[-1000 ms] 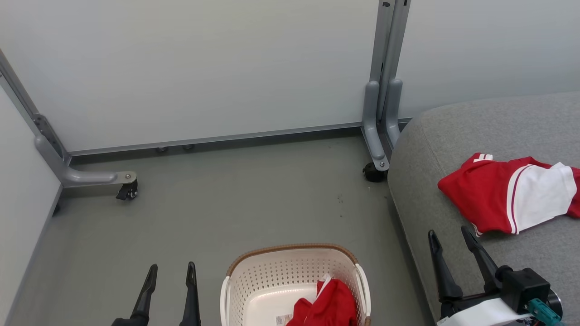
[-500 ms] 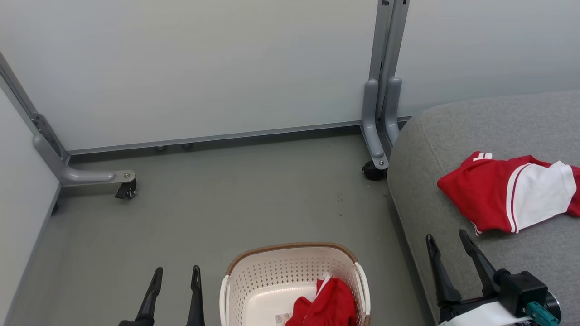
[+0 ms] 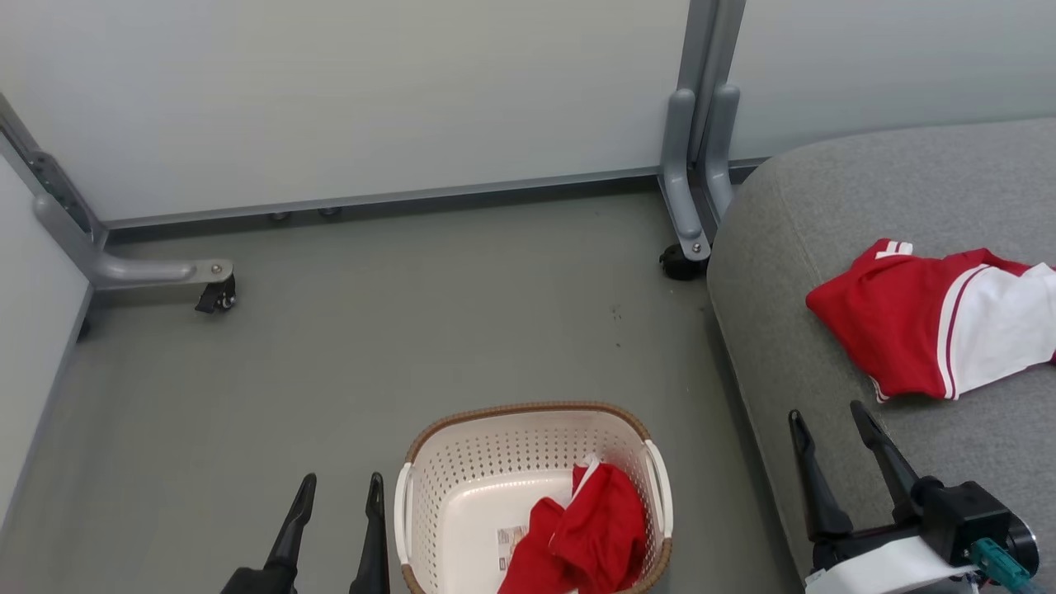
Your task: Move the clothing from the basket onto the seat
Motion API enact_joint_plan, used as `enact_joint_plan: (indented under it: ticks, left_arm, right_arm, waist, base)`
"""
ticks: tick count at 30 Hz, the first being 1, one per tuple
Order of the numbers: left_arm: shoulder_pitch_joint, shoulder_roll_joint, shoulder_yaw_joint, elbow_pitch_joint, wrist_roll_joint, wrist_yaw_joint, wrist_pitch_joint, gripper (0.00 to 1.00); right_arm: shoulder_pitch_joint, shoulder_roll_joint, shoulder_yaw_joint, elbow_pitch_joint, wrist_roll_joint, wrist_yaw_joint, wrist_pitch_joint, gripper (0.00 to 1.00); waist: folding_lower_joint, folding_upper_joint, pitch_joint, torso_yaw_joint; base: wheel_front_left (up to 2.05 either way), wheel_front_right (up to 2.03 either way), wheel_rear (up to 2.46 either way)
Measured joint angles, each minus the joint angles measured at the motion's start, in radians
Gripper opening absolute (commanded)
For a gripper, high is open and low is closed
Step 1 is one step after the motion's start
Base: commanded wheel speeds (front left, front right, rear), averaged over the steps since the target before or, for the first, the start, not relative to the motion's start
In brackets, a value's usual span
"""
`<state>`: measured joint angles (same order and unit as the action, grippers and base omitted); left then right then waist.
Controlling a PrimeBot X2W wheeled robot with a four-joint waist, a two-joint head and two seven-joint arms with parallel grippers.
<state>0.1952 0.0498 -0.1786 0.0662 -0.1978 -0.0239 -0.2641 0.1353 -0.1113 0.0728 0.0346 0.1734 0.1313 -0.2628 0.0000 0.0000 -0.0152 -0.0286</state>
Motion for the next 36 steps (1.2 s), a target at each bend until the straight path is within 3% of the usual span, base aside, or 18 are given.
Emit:
enact_joint_plan:
  ticks: [6,15,26,36]
  left_arm:
    - [-0.112,0.000,-0.024,0.026,-0.001,-0.031,0.000,1.00]
    - [-0.373,-0.001,-0.100,0.171,0.007,-0.082,0.000,1.00]
    - [-0.745,0.004,-0.308,0.553,0.034,-0.104,0.000,1.00]
    - [-1.015,0.000,-0.602,0.830,-0.136,-0.105,0.022,1.00]
  right_arm:
    - [-0.077,-0.012,-0.045,-0.035,0.000,0.000,0.000,1.00]
    - [-0.196,-0.016,-0.167,-0.102,0.027,0.000,0.000,1.00]
    - [-0.332,-0.006,-0.238,-0.203,0.039,0.000,0.000,1.00]
    - [-0.393,0.002,-0.235,-0.281,0.013,0.000,0.000,1.00]
  waist:
    - [0.0000,0.0000,0.095,0.003]
    - [0.0001,0.0000,0.275,0.005]
    - [0.0003,0.0000,0.527,-0.003]
    - [0.0003,0.0000,0.738,-0.037]
  base:
    - [0.00,0.00,0.00]
    - [0.00,0.00,0.00]
    - [0.00,0.00,0.00]
    - [0.00,0.00,0.00]
